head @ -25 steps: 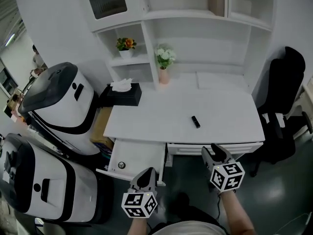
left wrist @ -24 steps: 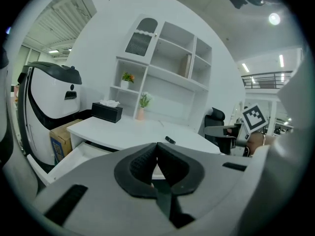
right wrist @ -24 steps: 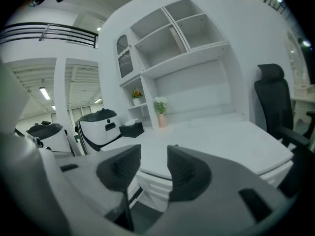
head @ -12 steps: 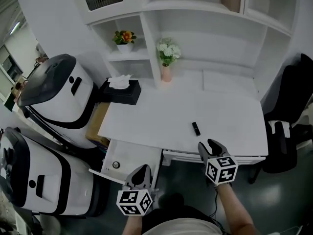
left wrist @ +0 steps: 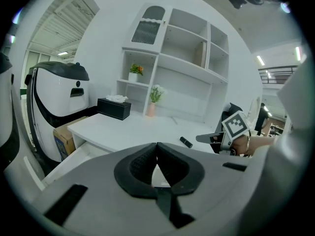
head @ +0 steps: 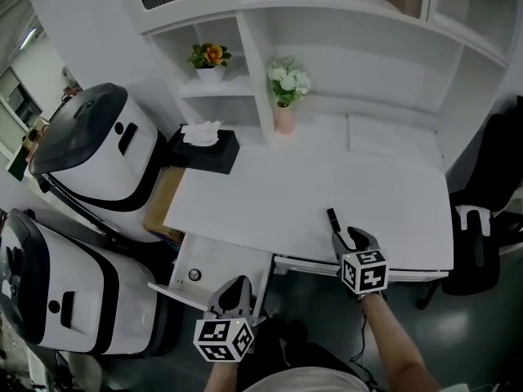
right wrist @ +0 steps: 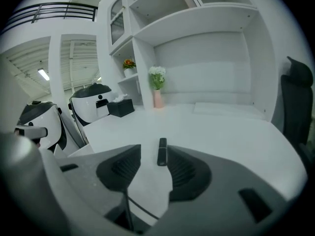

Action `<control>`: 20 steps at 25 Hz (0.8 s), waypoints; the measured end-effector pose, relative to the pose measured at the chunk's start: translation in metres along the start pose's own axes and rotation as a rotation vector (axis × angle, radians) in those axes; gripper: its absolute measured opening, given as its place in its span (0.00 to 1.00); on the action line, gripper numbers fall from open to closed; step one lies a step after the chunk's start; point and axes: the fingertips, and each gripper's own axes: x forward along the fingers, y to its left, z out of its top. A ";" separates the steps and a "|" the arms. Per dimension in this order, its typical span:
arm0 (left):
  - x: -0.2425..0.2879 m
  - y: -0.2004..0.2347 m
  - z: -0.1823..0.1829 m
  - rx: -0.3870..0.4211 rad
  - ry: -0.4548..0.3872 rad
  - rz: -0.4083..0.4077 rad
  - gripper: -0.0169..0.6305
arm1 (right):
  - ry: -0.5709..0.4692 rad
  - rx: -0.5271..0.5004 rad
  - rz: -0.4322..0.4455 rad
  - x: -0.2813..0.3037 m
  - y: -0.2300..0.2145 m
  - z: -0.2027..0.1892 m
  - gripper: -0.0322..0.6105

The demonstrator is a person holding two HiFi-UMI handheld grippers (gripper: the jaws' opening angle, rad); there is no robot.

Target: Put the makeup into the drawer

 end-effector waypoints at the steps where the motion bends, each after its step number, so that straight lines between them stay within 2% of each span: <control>1: 0.002 0.002 0.000 -0.003 0.003 0.003 0.03 | 0.013 -0.005 -0.002 0.005 -0.002 -0.002 0.29; 7: 0.012 0.014 -0.003 -0.018 0.028 0.003 0.03 | 0.087 -0.024 -0.036 0.034 -0.015 -0.010 0.29; 16: 0.030 0.033 -0.005 -0.051 0.048 -0.008 0.03 | 0.164 -0.071 -0.036 0.064 -0.012 -0.021 0.28; 20: 0.033 0.041 -0.002 -0.069 0.046 -0.012 0.03 | 0.196 -0.068 -0.063 0.072 -0.014 -0.023 0.28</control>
